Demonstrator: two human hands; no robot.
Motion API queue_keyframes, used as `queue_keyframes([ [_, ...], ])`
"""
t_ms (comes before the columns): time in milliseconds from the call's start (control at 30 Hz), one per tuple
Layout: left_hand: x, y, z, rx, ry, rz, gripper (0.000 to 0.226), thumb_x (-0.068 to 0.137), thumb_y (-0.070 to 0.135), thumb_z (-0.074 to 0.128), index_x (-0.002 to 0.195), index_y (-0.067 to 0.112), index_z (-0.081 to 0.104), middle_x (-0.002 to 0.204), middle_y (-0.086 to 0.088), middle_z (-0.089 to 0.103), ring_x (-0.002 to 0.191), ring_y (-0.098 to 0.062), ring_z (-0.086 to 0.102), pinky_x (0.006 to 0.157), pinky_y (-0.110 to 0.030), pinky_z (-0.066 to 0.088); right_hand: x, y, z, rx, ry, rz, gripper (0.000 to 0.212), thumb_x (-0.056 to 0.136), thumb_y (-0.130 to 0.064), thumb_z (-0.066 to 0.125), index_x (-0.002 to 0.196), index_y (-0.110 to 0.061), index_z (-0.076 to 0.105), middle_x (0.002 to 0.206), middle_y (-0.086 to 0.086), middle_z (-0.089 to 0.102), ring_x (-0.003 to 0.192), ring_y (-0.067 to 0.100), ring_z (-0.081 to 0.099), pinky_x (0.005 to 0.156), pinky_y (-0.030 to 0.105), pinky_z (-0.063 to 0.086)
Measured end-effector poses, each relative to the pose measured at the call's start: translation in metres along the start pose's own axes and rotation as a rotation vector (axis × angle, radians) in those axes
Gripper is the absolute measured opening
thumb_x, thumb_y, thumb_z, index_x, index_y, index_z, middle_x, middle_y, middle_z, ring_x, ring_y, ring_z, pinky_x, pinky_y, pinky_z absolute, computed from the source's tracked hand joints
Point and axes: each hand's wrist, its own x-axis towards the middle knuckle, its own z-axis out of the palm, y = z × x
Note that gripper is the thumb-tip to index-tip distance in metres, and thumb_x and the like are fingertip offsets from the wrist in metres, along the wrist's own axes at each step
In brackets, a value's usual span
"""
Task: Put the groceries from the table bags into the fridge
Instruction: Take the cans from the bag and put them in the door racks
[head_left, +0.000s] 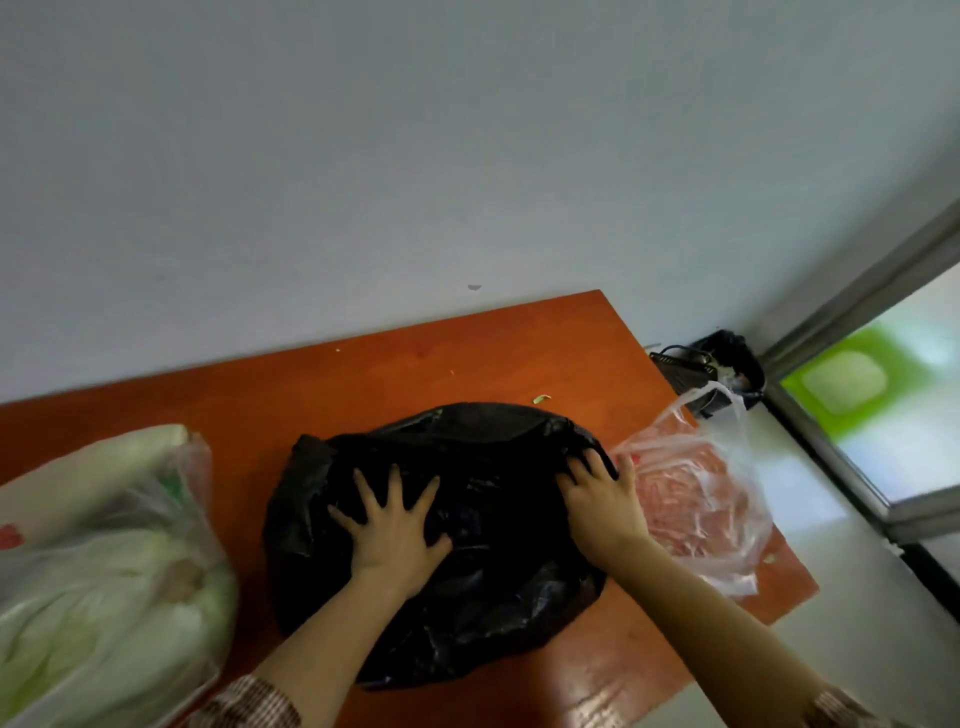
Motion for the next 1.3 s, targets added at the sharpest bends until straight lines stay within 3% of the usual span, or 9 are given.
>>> queue_keyframes([
  [200,0.011,-0.006,0.009,-0.047,-0.099,0.031,0.081,0.088,0.069,0.033,0.150,0.041,-0.010,0.159,-0.007,-0.017,0.141,-0.045,-0.019,0.105,-0.069,0.020,0.012,-0.013,-0.002,0.152,-0.017,0.165,0.042,0.096,-0.042,0.039,0.128,-0.015,0.047,0.132,0.002,0.049,0.132,0.026,0.031,0.111,0.055,0.012],
  [533,0.011,-0.007,0.013,-0.137,-0.086,0.048,0.080,0.088,0.066,0.038,0.150,0.040,-0.006,0.158,-0.007,-0.019,0.143,-0.042,-0.014,0.107,-0.064,0.024,0.026,-0.024,0.002,0.248,-0.075,0.380,0.082,0.082,-0.074,0.034,0.123,-0.006,0.052,0.125,0.011,0.059,0.128,0.032,0.038,0.109,0.057,0.013],
  [600,0.011,-0.008,0.013,-0.148,-0.087,0.051,0.080,0.088,0.065,0.039,0.150,0.040,-0.005,0.158,-0.007,-0.019,0.143,-0.042,-0.013,0.107,-0.064,0.024,0.029,-0.026,0.004,0.213,-0.094,0.376,0.084,0.080,-0.072,0.045,0.129,-0.004,0.047,0.128,0.010,0.057,0.131,0.031,0.036,0.110,0.057,0.013],
  [700,0.011,-0.009,0.012,-0.139,-0.087,0.056,0.080,0.089,0.065,0.038,0.150,0.041,-0.006,0.159,-0.007,-0.019,0.143,-0.042,-0.014,0.107,-0.064,0.023,0.029,-0.029,0.005,0.201,-0.098,0.296,0.079,0.082,-0.052,0.063,0.138,-0.006,0.032,0.137,0.008,0.047,0.137,0.029,0.028,0.112,0.056,0.013],
  [833,0.008,-0.008,0.016,-0.153,-0.089,0.058,0.078,0.091,0.064,0.035,0.150,0.040,-0.008,0.158,-0.008,-0.023,0.143,-0.040,-0.018,0.109,-0.064,0.017,0.017,-0.032,0.013,0.104,-0.083,0.099,0.076,0.081,-0.044,0.065,0.140,-0.009,0.031,0.139,0.006,0.041,0.135,0.028,0.025,0.112,0.057,0.009],
  [933,0.006,-0.008,0.022,-0.152,-0.070,0.061,0.077,0.092,0.064,0.031,0.150,0.038,-0.011,0.156,-0.009,-0.027,0.142,-0.038,-0.023,0.111,-0.064,0.012,0.011,-0.033,0.014,0.088,-0.062,0.054,0.070,0.082,-0.044,0.065,0.137,-0.012,0.036,0.136,0.005,0.044,0.135,0.027,0.025,0.112,0.057,0.006],
  [1167,0.006,-0.008,0.026,-0.137,-0.071,0.073,0.075,0.093,0.063,0.029,0.150,0.037,-0.011,0.155,-0.010,-0.029,0.142,-0.038,-0.025,0.110,-0.065,0.010,-0.014,-0.035,0.000,0.256,0.112,0.035,0.068,0.074,-0.049,0.065,0.129,-0.017,0.039,0.121,-0.002,0.050,0.128,0.023,0.031,0.104,0.046,0.002],
  [1300,0.006,-0.009,0.023,-0.167,-0.098,0.076,0.074,0.093,0.061,0.033,0.151,0.037,-0.007,0.157,-0.010,-0.025,0.142,-0.037,-0.025,0.110,-0.064,0.012,-0.028,-0.031,-0.007,0.555,0.128,0.069,0.076,0.069,-0.054,0.068,0.132,-0.026,0.037,0.114,-0.010,0.053,0.122,0.015,0.031,0.097,0.038,0.010],
])
